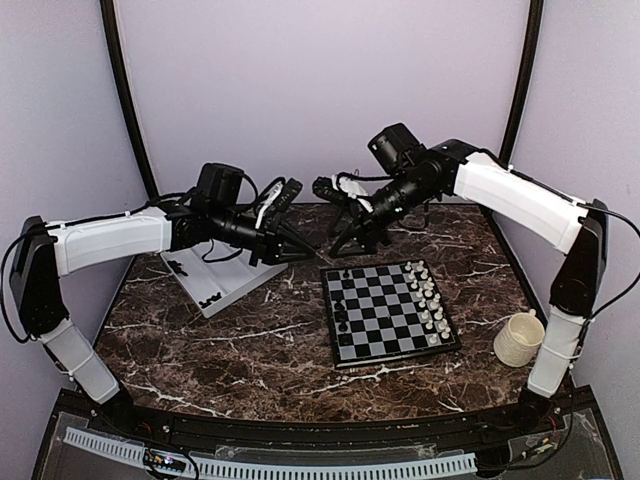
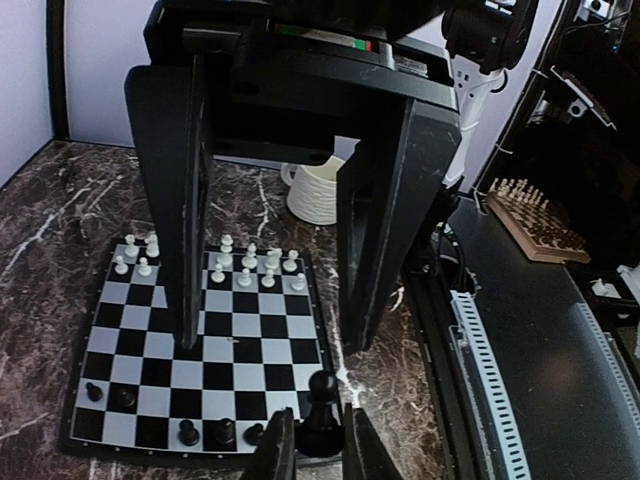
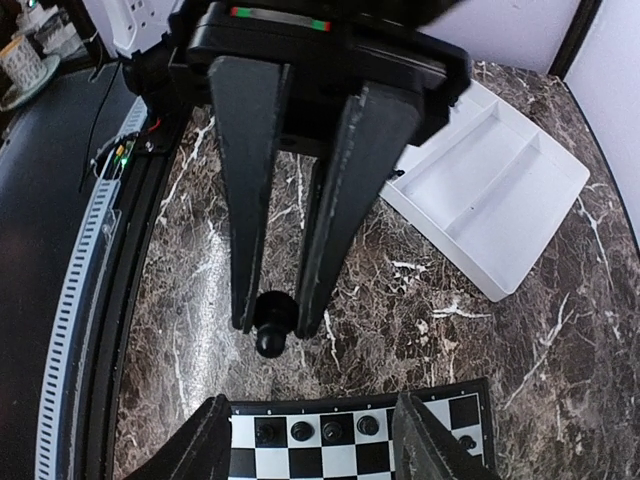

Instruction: Set up the chess pieces on the board

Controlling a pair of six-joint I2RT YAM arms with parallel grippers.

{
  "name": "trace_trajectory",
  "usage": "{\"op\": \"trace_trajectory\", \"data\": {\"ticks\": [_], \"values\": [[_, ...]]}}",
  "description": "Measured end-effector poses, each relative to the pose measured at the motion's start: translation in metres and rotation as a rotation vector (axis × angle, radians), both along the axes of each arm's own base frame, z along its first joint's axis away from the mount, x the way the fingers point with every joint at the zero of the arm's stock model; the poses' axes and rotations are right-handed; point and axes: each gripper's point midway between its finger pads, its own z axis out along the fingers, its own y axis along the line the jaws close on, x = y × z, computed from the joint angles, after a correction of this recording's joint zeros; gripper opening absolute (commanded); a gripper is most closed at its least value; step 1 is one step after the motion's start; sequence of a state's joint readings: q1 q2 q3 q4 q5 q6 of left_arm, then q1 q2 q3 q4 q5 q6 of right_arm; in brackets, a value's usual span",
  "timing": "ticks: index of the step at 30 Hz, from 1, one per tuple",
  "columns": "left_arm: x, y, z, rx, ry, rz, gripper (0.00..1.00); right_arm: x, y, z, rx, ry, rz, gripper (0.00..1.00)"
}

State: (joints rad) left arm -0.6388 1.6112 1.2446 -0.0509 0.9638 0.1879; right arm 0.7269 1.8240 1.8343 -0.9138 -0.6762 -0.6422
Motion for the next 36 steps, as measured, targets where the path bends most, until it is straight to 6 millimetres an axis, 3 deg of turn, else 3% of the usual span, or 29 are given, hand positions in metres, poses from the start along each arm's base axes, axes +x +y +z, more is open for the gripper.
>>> {"op": "trace_trajectory", "data": {"ticks": [10, 22, 36], "values": [[-0.018, -0.004, -0.009, -0.021, 0.106, -0.103, 0.07, -0.012, 0.007, -0.014, -0.114, -0.154, 0.065, 0.5], [-0.021, -0.008, -0.029, -0.003, 0.185, -0.143, 0.06, -0.031, 0.008, -0.01, -0.137, -0.176, 0.135, 0.43], [-0.028, -0.007, -0.025, -0.023, 0.206, -0.188, 0.06, -0.044, 0.012, -0.009, -0.124, -0.16, 0.181, 0.35]]}}
